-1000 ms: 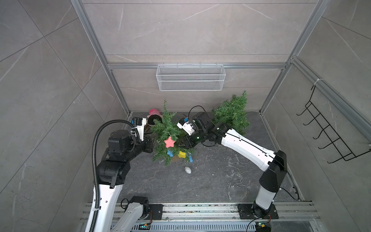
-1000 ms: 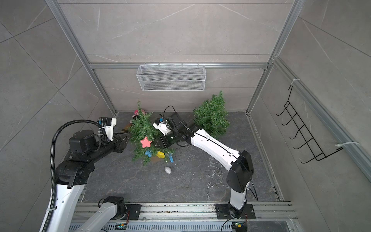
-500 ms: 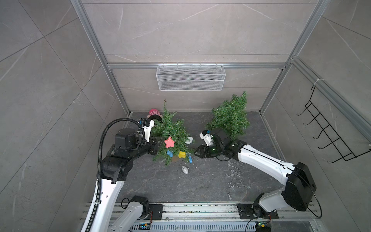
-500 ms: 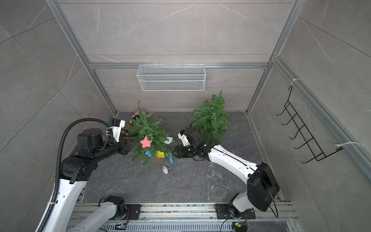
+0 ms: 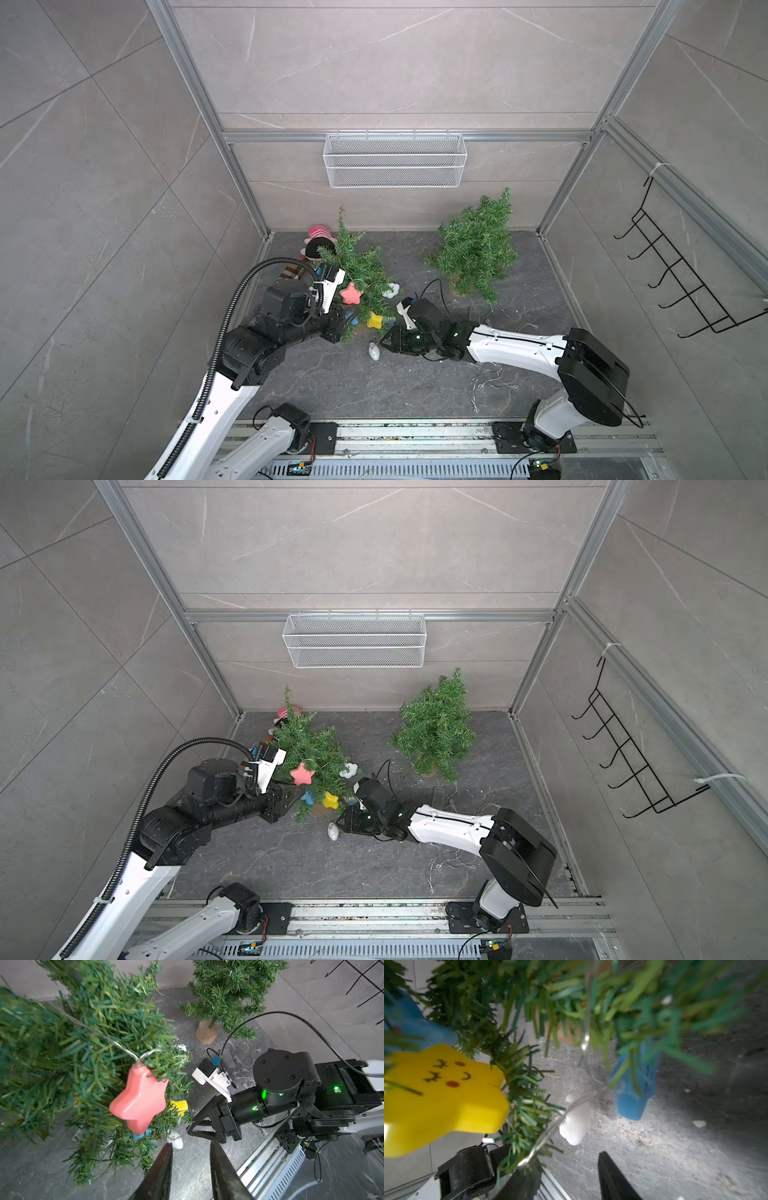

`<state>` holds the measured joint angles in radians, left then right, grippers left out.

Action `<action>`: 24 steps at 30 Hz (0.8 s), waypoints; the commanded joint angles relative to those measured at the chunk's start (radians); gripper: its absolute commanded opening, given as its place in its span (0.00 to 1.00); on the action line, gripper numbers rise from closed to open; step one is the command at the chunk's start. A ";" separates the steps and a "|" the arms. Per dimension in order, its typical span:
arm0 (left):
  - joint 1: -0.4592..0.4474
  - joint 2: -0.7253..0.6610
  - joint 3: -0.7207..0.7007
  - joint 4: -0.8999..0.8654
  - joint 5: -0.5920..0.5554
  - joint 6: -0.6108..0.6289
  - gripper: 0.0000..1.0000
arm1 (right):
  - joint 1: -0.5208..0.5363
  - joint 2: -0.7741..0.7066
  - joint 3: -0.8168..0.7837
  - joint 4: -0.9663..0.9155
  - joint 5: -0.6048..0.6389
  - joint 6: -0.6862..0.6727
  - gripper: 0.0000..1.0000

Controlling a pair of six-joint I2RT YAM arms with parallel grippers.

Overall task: Wrap string light around the christmas tree
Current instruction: Wrap the light string around the Christmas tree.

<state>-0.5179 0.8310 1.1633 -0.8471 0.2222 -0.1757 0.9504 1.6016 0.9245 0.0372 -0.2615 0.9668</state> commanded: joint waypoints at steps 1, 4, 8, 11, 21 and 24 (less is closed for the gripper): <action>-0.017 -0.015 -0.003 -0.012 -0.041 -0.030 0.35 | 0.008 0.020 -0.008 0.091 0.039 0.042 0.45; -0.028 -0.028 -0.003 -0.014 -0.042 -0.043 0.35 | 0.020 -0.039 -0.045 0.052 0.099 0.028 0.38; -0.042 -0.032 -0.028 -0.015 -0.055 -0.045 0.34 | 0.024 -0.112 -0.105 -0.009 0.103 0.012 0.36; -0.056 -0.025 -0.040 -0.009 -0.071 -0.040 0.34 | 0.044 -0.128 -0.119 -0.015 0.079 0.007 0.42; -0.113 -0.012 -0.077 -0.001 -0.136 -0.018 0.34 | 0.072 0.010 0.000 0.085 0.207 -0.007 0.42; -0.118 -0.018 -0.092 -0.004 -0.139 -0.012 0.34 | 0.071 0.047 0.034 0.123 0.222 -0.009 0.40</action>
<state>-0.6304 0.8223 1.0782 -0.8600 0.1047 -0.2054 1.0218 1.6165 0.9150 0.1024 -0.0956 0.9722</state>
